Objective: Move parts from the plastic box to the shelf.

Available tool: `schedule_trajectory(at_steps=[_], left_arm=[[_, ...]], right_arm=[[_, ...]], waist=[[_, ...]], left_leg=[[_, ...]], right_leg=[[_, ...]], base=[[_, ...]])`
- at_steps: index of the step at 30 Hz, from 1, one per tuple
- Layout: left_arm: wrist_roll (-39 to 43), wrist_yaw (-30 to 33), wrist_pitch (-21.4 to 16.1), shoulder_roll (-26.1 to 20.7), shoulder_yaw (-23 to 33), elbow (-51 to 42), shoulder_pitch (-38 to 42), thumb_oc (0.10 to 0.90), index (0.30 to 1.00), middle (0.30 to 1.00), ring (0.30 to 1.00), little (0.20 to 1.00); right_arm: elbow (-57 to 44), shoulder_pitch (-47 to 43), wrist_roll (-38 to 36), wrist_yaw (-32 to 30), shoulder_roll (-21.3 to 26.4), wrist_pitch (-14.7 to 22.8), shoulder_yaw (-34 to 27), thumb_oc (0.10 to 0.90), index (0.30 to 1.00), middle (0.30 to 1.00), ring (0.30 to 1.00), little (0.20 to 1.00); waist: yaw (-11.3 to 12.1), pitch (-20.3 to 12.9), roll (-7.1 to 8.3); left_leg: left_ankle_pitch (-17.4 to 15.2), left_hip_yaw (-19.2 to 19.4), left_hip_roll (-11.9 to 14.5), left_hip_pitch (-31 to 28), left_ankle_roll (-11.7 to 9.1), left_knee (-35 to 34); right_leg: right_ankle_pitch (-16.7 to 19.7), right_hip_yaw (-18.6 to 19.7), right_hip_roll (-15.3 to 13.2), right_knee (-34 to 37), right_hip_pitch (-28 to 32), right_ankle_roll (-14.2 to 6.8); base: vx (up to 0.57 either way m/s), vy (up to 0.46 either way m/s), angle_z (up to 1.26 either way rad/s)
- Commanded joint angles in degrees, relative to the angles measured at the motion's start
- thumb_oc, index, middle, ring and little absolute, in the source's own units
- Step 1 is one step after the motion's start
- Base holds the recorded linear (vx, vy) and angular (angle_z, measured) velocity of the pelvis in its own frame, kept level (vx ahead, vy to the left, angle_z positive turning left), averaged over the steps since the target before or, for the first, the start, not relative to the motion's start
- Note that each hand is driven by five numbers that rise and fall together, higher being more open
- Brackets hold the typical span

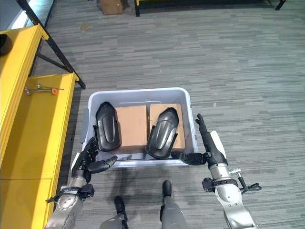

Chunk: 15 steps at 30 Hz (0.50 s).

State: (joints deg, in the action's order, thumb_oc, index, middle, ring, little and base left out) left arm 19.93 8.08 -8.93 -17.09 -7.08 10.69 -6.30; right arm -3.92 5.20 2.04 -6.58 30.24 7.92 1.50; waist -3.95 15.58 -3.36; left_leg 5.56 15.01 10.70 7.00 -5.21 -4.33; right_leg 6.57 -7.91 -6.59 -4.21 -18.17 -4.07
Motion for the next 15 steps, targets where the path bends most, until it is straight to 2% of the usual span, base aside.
schedule_trajectory(at_steps=[1,8,15], left_arm=[[0.54,0.03,-4.94,-3.75,1.94,-4.34,2.52,0.9,1.0,1.0,1.0,1.0],[1.35,1.39,-5.13,-4.25,-0.06,-4.91,5.26,0.9,1.0,1.0,1.0,1.0],[2.17,1.97,-5.37,-4.31,-1.22,-5.17,6.95,0.9,1.0,1.0,1.0,1.0]], right_arm=[[-4.25,-5.34,0.04,-3.38,0.59,4.71,-1.83,0.9,1.0,1.0,1.0,1.0],[4.7,-16.6,-1.46,-8.14,-0.24,2.72,2.27,0.9,1.0,1.0,1.0,1.0],[11.81,-22.24,-1.2,-9.62,0.38,1.18,4.65,0.9,1.0,1.0,1.0,1.0]], waist=[[0.98,0.09,3.27],[2.94,4.8,3.21],[4.19,6.87,2.82]], left_leg=[[-2.23,-0.45,-0.64,-5.0,-0.05,2.66],[-3.19,-1.46,-1.8,0.19,0.25,5.31],[-3.23,-2.18,-2.53,2.11,0.49,5.68]], right_leg=[[-2.7,-2.08,-2.93,-4.97,0.68,-3.4],[-0.85,-1.62,-4.18,-4.95,-2.27,-3.73],[0.17,-1.72,-4.64,-4.63,-3.45,-3.96]], base=[[-0.05,0.017,0.06],[-0.06,0.021,0.07],[-0.04,0.019,0.05]])
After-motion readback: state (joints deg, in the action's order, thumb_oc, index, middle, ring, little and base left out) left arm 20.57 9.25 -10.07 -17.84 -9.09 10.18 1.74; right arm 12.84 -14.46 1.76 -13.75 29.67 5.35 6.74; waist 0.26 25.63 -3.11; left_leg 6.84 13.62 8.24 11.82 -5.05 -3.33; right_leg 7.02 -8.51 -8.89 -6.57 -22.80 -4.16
